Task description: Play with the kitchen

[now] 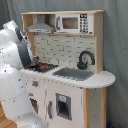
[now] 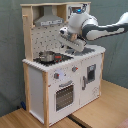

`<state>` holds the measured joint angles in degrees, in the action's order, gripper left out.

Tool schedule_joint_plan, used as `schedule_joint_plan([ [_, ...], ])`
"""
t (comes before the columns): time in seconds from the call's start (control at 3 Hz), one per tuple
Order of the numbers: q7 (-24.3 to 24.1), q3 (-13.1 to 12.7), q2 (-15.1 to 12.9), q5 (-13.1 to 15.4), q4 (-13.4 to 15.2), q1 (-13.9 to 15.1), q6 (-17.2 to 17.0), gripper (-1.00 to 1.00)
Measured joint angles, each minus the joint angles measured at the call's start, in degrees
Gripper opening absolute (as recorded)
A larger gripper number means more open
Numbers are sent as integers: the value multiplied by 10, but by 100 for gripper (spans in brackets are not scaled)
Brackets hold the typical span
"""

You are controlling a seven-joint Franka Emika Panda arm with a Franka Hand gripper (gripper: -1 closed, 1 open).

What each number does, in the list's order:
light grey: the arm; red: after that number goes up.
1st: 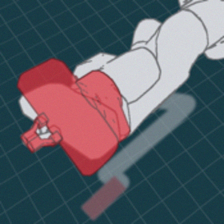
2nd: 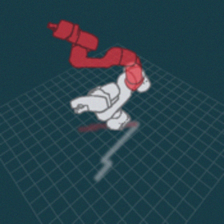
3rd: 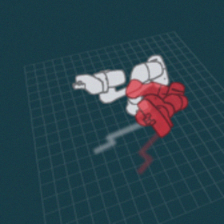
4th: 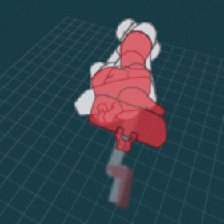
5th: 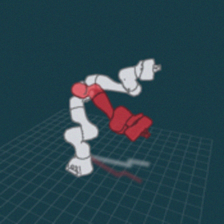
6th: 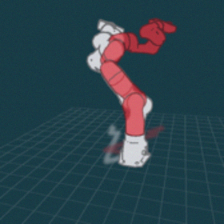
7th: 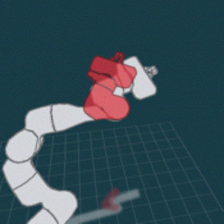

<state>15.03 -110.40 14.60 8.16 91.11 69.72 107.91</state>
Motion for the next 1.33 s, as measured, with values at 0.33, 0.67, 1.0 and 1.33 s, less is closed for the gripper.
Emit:
schedule_joint_plan([
  [0.33, 23, -23, 29, -31, -23, 41, -2, 100],
  [0.67, 46, -48, 63, -64, -55, 86, -9, 100],
  [1.0, 61, -65, 88, -86, -82, 117, -17, 100],
  [1.33, 74, -83, 113, -107, -113, 149, -27, 100],
])
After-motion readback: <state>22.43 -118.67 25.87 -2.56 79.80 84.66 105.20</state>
